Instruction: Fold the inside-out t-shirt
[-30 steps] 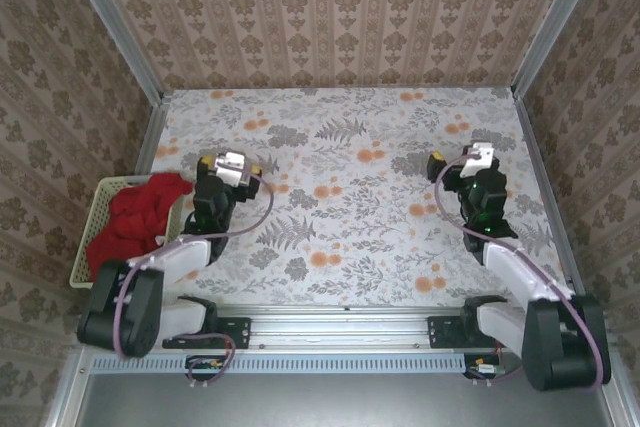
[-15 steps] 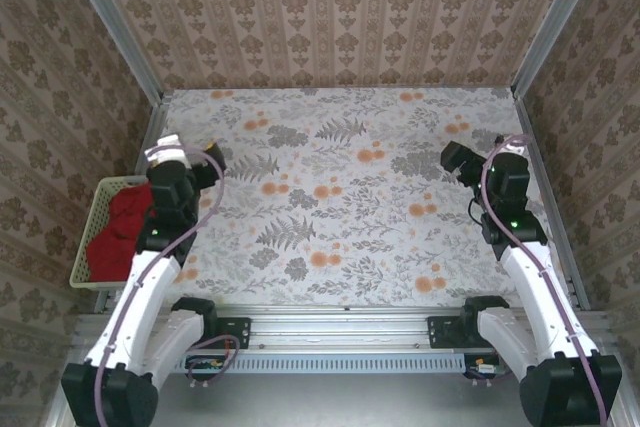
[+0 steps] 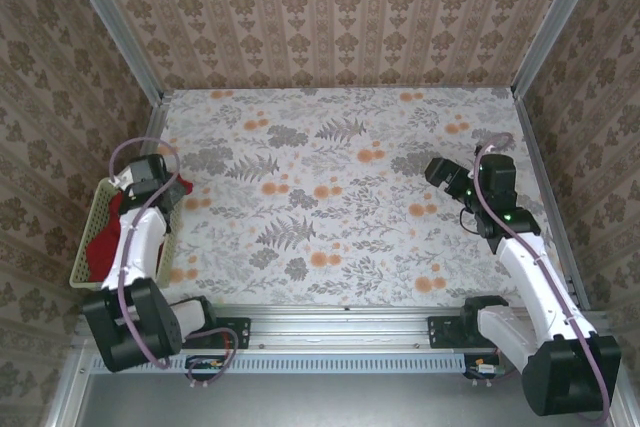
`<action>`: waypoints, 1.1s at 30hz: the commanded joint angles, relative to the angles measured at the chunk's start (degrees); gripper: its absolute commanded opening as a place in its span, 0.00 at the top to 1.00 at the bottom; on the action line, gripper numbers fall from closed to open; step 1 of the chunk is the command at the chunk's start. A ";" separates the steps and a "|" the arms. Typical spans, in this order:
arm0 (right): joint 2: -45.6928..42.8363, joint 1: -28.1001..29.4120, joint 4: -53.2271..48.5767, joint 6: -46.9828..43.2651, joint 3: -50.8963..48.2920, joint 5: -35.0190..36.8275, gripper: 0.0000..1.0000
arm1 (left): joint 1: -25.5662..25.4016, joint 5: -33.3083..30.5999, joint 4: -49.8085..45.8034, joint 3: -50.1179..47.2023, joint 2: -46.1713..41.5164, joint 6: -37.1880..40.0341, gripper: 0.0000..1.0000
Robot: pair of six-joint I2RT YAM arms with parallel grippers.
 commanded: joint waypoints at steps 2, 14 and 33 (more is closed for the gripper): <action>0.00 0.42 -2.88 -0.53 1.55 -0.07 0.00 | 1.40 6.37 -1.31 2.40 4.27 -1.83 0.00; -0.85 0.50 -4.26 0.83 1.82 2.51 0.00 | -5.02 19.18 5.22 3.78 12.39 -0.96 0.09; -0.88 0.53 -5.30 2.02 1.47 4.32 0.00 | -32.85 21.48 6.74 15.00 23.48 -3.04 0.23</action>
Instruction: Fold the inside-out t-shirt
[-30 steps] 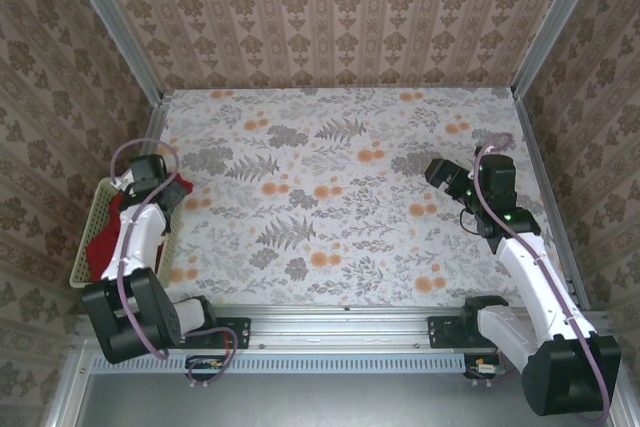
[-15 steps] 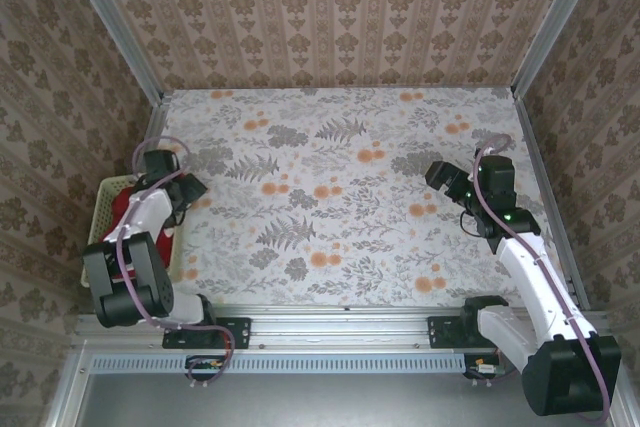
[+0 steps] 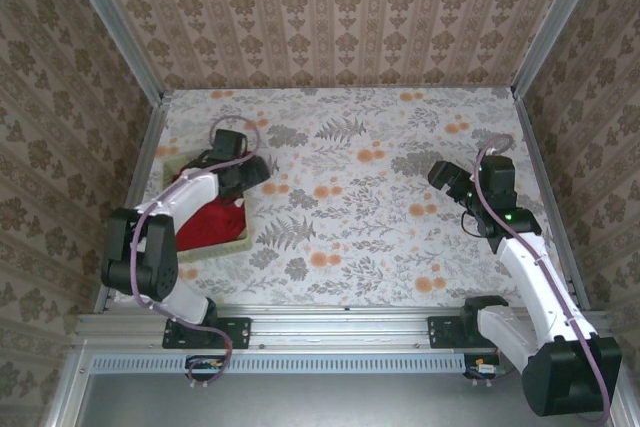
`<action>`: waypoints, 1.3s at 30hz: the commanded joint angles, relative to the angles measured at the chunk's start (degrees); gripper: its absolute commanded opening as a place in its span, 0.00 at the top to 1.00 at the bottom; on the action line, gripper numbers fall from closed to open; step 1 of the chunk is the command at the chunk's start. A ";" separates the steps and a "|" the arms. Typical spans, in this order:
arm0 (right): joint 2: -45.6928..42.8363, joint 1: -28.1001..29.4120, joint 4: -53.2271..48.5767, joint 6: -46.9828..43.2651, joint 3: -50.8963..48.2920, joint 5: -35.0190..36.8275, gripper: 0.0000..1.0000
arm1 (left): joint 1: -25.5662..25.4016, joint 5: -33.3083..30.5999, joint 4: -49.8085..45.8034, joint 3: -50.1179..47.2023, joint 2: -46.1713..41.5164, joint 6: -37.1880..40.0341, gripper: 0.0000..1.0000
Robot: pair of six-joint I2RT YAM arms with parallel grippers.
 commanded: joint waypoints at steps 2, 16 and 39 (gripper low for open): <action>-0.66 0.36 -1.50 0.58 0.90 1.00 0.00 | -4.31 2.02 -0.82 4.58 2.22 -1.02 0.23; 1.27 0.95 0.08 0.77 1.23 -1.93 0.00 | 0.86 -5.79 -12.39 1.89 -10.89 5.16 0.20; 2.45 4.56 -1.23 -1.21 2.00 1.48 0.00 | 13.92 -16.18 -16.70 -0.81 0.95 8.52 0.55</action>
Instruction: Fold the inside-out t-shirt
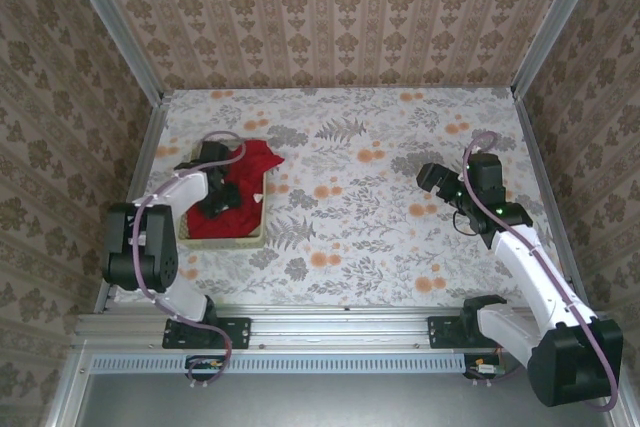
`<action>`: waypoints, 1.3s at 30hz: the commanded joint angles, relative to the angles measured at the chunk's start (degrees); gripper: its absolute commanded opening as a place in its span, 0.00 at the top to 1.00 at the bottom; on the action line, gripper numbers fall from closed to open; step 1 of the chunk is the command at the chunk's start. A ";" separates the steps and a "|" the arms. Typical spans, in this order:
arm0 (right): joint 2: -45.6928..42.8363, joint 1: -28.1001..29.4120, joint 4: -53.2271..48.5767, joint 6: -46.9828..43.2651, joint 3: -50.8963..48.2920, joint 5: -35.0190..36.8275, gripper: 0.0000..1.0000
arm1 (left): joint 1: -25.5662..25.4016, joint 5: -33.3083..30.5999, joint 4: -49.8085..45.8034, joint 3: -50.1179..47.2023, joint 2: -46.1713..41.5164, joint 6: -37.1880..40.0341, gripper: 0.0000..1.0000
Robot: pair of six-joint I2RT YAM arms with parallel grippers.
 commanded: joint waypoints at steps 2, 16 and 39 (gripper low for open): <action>-0.90 0.26 -1.21 -1.05 1.33 1.31 0.00 | 6.02 -11.64 -3.83 2.37 -1.17 1.76 0.61; -1.44 0.32 -2.34 -0.42 2.53 0.94 0.00 | 14.73 -20.58 -9.86 13.18 -6.55 2.46 0.95; -4.14 0.61 -5.26 -0.38 6.37 1.01 0.00 | -41.62 -28.32 -9.68 64.43 -7.34 31.00 1.00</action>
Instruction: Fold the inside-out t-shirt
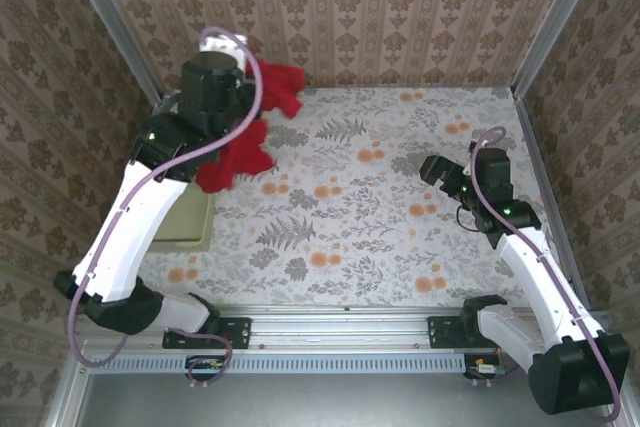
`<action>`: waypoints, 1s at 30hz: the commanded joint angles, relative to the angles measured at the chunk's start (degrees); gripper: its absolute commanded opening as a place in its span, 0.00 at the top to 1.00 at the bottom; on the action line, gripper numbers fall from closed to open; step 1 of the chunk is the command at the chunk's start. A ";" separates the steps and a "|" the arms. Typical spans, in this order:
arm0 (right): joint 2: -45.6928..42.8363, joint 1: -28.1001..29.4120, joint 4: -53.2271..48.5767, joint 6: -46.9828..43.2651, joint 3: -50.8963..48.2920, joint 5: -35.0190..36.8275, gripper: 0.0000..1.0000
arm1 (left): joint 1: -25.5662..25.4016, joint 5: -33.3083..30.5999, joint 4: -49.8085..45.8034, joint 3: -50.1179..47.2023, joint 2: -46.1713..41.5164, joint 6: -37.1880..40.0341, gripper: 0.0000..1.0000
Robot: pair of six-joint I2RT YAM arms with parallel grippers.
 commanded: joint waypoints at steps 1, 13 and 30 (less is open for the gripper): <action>-1.57 0.50 -2.35 -0.59 2.31 1.00 0.00 | -8.04 -5.22 3.48 7.64 4.13 10.72 1.00; -4.21 0.50 -4.95 -2.87 3.00 1.59 0.00 | -9.64 13.49 1.80 6.12 15.36 -1.22 1.00; 12.09 12.84 -1.64 -6.04 6.24 -0.30 0.07 | 13.07 39.52 27.34 -59.02 -3.00 -22.87 0.27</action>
